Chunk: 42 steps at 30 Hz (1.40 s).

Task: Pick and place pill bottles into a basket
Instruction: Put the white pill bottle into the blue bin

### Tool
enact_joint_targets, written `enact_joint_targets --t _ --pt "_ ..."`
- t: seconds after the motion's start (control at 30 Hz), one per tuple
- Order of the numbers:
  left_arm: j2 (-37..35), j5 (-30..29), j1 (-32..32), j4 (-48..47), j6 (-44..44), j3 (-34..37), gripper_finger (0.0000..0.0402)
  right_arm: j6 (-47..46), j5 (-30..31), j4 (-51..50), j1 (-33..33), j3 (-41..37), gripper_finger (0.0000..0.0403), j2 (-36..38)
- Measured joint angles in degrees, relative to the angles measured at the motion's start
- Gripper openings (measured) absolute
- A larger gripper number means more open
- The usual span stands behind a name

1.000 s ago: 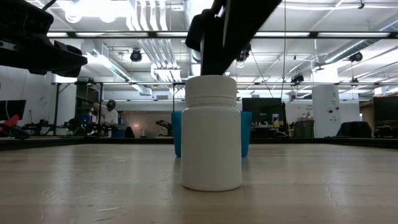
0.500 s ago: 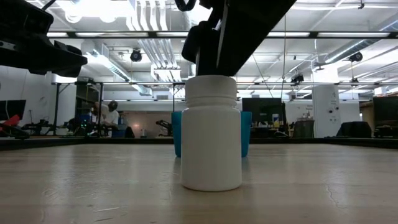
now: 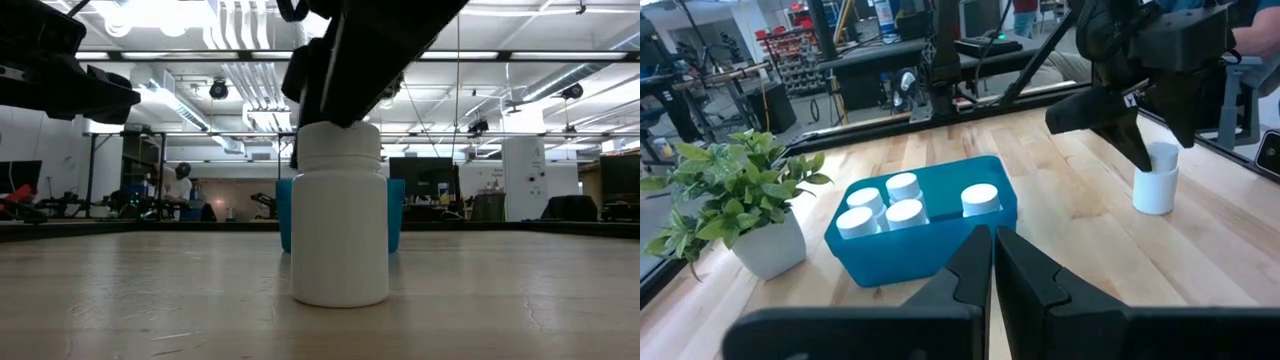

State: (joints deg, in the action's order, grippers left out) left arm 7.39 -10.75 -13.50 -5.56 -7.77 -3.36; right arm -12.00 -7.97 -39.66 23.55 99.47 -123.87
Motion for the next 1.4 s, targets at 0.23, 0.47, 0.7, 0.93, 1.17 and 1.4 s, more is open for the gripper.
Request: enact_joint_targets --t 0.23,0.47,0.7,0.93,1.17,1.4 --pt "0.0 0.0 0.0 0.0 0.0 0.0 0.0 -0.3 -0.1 2.9 -0.4 -3.2 0.0251 0.0" --pt "0.0 0.0 0.0 0.0 0.0 0.0 0.0 -0.9 0.0 3.4 -0.4 -3.9 0.0237 0.0" --pt "0.0 0.0 0.0 0.0 0.0 0.0 0.0 -0.9 -0.7 3.9 -0.3 -4.2 0.0167 0.0" --pt "0.0 0.0 0.0 0.0 0.0 0.0 0.0 -1.1 -0.9 4.5 -0.4 -4.3 0.0157 0.1" --pt "0.1 0.0 0.0 0.0 0.1 0.0 0.0 -0.9 5.4 0.7 -0.7 -2.3 0.0156 1.3" --pt "0.0 0.0 0.0 -0.1 0.1 0.0 0.0 0.5 17.3 -6.1 -1.3 -0.7 0.0151 10.3"
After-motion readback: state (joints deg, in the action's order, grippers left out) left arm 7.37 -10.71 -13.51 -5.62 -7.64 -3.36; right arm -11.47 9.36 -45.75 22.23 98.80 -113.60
